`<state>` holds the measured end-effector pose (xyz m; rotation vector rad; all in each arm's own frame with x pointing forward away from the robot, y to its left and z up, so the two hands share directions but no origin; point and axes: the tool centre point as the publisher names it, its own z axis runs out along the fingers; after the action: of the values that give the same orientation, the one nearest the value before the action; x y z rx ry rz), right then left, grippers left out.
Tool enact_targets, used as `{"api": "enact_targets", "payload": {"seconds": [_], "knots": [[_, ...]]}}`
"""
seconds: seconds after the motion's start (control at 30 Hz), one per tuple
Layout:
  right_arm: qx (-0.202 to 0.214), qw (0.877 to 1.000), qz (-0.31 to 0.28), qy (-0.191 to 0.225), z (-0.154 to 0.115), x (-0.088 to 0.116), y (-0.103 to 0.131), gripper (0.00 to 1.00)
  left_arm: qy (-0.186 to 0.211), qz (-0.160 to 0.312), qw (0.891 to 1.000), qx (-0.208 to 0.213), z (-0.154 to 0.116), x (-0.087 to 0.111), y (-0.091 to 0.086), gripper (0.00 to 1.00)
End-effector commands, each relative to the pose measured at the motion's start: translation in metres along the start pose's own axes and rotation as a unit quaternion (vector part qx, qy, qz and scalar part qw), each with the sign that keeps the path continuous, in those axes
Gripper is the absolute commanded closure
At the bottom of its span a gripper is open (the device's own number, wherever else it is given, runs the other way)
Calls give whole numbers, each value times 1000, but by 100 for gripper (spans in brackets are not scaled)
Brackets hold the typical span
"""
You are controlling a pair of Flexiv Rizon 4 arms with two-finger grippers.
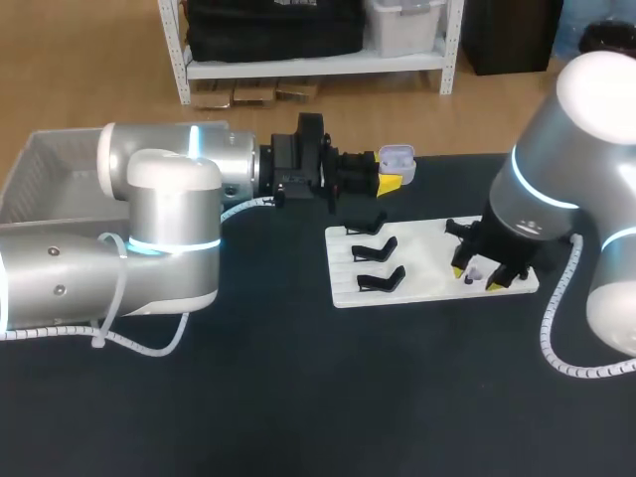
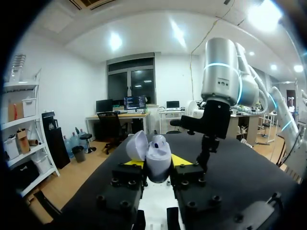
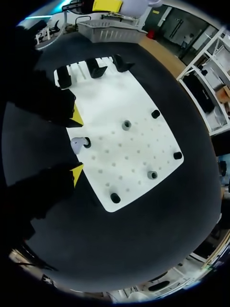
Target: Pick up each earbud case from the left stands, insert the matching earbuds, close the lid, and place the case in the box.
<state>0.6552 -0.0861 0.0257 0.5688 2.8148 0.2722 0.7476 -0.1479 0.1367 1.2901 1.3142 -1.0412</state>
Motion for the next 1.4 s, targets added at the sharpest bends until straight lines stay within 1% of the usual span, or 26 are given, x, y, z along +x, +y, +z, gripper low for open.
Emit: {"api": "enact_targets", "payload": {"seconds": [0.03,0.27,0.5,0.67,0.7,0.73,0.8,0.87,1.03,1.13,1.23,1.3,1.4], "knots": [[1,1000,-1,2,2,0,1,57,-4,2,1000,-4,0,1,-2,100],[2,1000,0,4,4,0,2,61,-4,2,1000,-4,0,1,-2,100],[4,1000,1,4,5,0,0,71,-4,2,1000,-4,0,1,-2,100],[4,1000,0,4,4,0,0,72,-4,2,1000,-4,0,1,-2,100],[5,1000,0,4,4,0,0,74,-4,2,1000,-4,0,1,-2,100],[5,1000,0,4,4,0,0,79,-4,2,1000,-4,0,1,-2,100],[6,1000,0,4,4,0,0,85,-4,2,1000,-4,0,1,-2,100],[6,1000,-1,4,4,1,0,100,-4,2,1000,-4,0,1,-2,100],[9,1000,-8,2,3,1,0,100,-4,2,1000,-4,0,1,-2,100],[11,1000,-13,0,-5,0,1,100,-4,2,1000,-4,0,1,-2,100],[12,1000,-15,4,-21,-1,2,100,-4,2,1000,-4,0,1,-2,100],[12,1000,-19,16,-33,-1,4,100,-4,2,1000,-4,0,1,-2,100],[3,998,-44,38,-55,2,11,100,-4,2,1000,-4,0,1,-2,100]]}}
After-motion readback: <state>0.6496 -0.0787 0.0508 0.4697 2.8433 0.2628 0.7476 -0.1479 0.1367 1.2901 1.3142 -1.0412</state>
